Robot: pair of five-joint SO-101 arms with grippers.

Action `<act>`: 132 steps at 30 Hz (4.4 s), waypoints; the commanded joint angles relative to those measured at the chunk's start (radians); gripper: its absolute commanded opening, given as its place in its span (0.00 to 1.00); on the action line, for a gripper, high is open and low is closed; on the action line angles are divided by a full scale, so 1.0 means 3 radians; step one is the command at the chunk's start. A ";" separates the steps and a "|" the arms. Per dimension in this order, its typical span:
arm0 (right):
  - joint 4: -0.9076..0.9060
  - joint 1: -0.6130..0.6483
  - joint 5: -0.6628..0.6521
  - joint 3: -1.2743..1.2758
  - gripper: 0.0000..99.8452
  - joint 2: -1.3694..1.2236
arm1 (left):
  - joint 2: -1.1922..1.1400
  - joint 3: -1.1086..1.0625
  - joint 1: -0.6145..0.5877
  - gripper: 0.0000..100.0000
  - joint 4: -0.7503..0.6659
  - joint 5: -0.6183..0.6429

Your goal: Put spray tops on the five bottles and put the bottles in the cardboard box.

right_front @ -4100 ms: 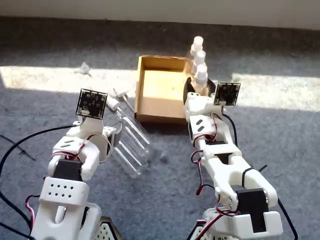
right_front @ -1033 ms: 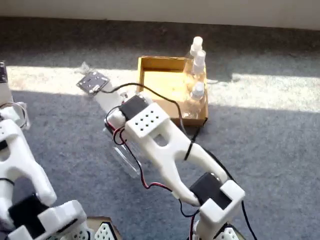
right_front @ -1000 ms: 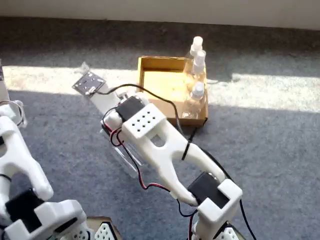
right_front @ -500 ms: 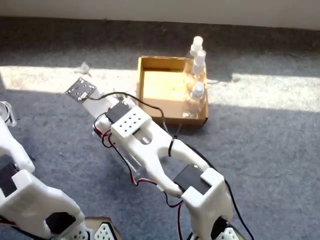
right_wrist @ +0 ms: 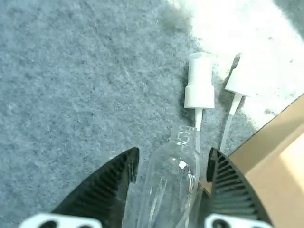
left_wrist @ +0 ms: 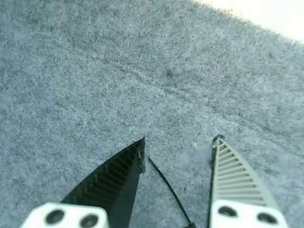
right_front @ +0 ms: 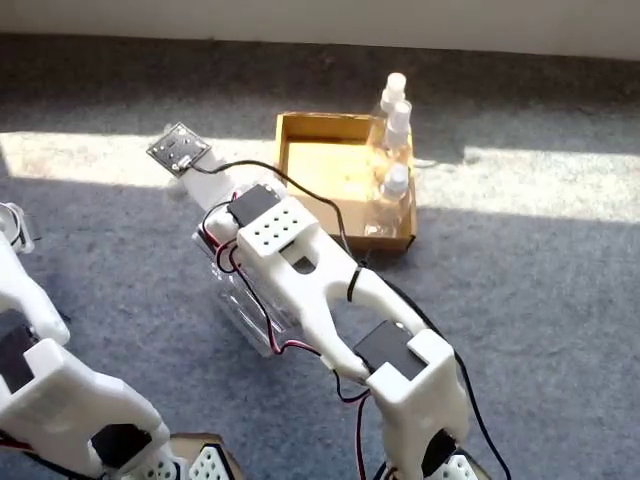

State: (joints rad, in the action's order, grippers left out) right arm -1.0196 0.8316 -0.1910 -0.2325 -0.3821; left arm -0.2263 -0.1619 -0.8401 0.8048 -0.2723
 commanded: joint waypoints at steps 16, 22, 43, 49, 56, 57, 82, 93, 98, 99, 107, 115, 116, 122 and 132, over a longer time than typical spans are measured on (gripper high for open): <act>-0.0003 -0.0125 0.0031 -0.0146 0.20 -0.0325 | 0.0038 0.0146 0.0003 0.22 0.0005 -0.0015; -0.0432 0.0003 0.0041 -0.0125 0.20 -0.0340 | 0.0054 0.0151 0.0003 0.22 0.0005 -0.0015; -0.0913 0.0023 0.0046 -0.0401 0.06 0.0202 | 0.0064 0.0161 0.0003 0.22 0.0015 -0.0015; -0.1481 -0.0064 0.0036 -0.0401 0.06 0.0841 | 0.0064 0.0161 0.0003 0.22 0.0020 -0.0015; -0.2166 -0.1102 -0.0041 -0.0396 0.06 0.1639 | 0.0074 0.0212 0.0166 0.22 0.0230 -0.0015; -0.2248 -0.1337 -0.0164 -0.0391 0.06 0.1721 | 0.0074 0.0274 0.0202 0.22 0.0373 -0.0015; 0.0105 -0.4386 -0.1187 0.2186 0.12 0.0872 | 0.2509 -0.1915 0.1501 0.22 0.1018 -0.0087; -0.0084 -0.4411 -0.1181 0.2186 0.20 0.0790 | 0.2539 -0.2238 0.1839 0.22 0.0997 0.0235; -0.0228 -0.4391 -0.1166 0.2043 0.20 0.0790 | 0.2539 -0.2401 0.1859 0.22 0.0783 0.0235; -0.0228 -0.4401 -0.1166 0.2023 0.20 0.0790 | 0.2539 -0.2427 0.1854 0.22 0.0757 0.0235; -0.0330 -0.4422 -0.1166 0.2007 0.20 0.0785 | 0.2539 -0.2427 0.1854 0.22 0.0742 0.0225; -0.0744 -0.4381 -0.1002 0.1501 0.14 0.0964 | 0.2539 -0.2417 0.1864 0.22 0.0742 0.0235; -0.0744 -0.4375 -0.1002 0.1476 0.11 0.0985 | 0.2539 -0.2386 0.1869 0.22 0.0742 0.0235; -0.0749 -0.4294 -0.0900 0.1445 0.04 0.1220 | 0.2509 -0.1849 0.1854 0.22 0.0762 0.0404; -0.0724 -0.3828 -0.0762 0.1808 0.00 0.2325 | 0.2018 -0.0744 0.2002 0.22 0.1141 0.0793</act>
State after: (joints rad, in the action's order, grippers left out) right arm -1.2405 -0.3529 -0.4289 0.2800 0.2179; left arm 0.4626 -0.5286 -0.2800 1.0779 -0.0560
